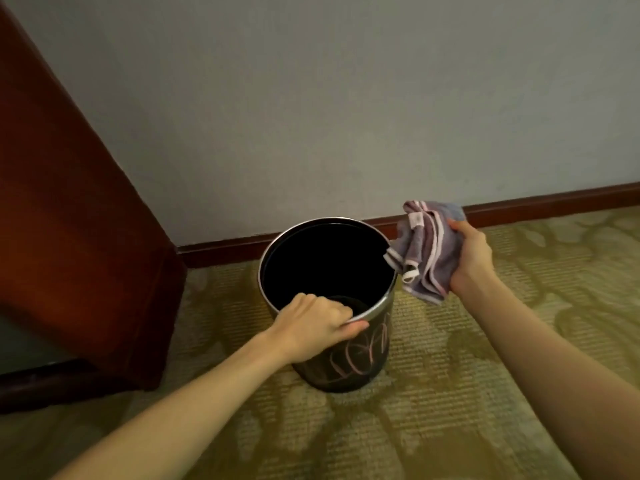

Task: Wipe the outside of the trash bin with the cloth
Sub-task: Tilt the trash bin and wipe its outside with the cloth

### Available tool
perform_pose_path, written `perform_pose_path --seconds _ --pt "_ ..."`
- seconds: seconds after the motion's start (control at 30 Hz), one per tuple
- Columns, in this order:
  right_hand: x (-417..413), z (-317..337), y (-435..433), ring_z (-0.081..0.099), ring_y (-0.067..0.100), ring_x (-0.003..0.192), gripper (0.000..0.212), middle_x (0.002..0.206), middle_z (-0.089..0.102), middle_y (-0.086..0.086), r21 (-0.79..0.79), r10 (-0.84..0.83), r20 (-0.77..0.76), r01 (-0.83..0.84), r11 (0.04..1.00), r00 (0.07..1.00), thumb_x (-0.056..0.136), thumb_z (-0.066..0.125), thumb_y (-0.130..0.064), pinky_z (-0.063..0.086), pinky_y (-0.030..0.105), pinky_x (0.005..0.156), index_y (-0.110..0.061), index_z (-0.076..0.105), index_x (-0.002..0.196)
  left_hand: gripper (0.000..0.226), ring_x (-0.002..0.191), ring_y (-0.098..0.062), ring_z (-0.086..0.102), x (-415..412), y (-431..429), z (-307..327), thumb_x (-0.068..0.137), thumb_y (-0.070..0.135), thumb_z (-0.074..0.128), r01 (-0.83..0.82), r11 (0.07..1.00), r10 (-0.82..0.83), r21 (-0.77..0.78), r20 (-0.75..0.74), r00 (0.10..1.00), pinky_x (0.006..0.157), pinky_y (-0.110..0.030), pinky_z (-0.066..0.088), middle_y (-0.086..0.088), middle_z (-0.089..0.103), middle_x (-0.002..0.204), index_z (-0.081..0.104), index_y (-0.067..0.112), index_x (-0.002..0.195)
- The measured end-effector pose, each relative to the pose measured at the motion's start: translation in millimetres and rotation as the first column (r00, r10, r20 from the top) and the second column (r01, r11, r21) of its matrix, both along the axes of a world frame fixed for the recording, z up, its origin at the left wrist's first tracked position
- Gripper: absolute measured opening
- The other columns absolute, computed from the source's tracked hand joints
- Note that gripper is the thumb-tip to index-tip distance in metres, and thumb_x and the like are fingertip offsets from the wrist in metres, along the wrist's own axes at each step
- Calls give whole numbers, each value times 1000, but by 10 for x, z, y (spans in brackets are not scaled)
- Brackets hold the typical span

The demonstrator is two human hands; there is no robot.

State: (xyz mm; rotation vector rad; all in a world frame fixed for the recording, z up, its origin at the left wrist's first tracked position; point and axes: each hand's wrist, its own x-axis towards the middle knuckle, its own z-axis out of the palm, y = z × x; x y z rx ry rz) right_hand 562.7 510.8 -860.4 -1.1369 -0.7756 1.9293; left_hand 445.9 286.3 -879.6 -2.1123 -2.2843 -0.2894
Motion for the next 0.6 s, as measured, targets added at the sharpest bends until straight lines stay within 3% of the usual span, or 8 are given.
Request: perform_pose_path --seconds 0.13,0.3,0.43,0.5,0.6 --pt "85 -130 -35 60 34 110 46 122 61 19 -46 3 -47 -5 999 999 82 57 -17 46 45 98 1 56 124 55 56 -11 55 -150 5 108 91 57 32 -135 988 120 77 166 979 60 -38 47 4 55 59 54 15 64" --pt "3 -301 -160 60 34 110 47 122 62 17 -92 55 16 -53 994 998 80 61 -18 47 44 95 -1 57 124 58 37 -8 38 -580 -140 264 88 57 39 -369 911 280 186 380 882 44 -32 33 2 40 42 42 15 49" --pt "-228 -425 -350 64 35 101 51 113 66 16 -125 173 94 -161 979 980 72 69 -23 49 48 91 -6 61 119 58 39 -14 29 -977 -313 294 92 43 48 -538 806 391 246 462 796 47 -32 23 0 31 43 37 10 46" --pt "-381 -465 -457 67 35 93 51 107 69 15 -121 205 126 -190 974 971 68 72 -24 53 47 84 -6 62 115 58 39 -13 25 -1142 -402 293 93 36 51 -605 746 443 279 470 763 47 -33 19 3 23 42 28 17 43" --pt "-619 -522 -618 72 27 67 36 82 74 11 -67 208 142 -200 978 968 67 76 -21 56 32 56 -5 65 97 57 40 -12 27 -1352 -534 249 93 36 52 -688 671 512 277 498 700 47 -33 19 2 24 42 29 16 44"
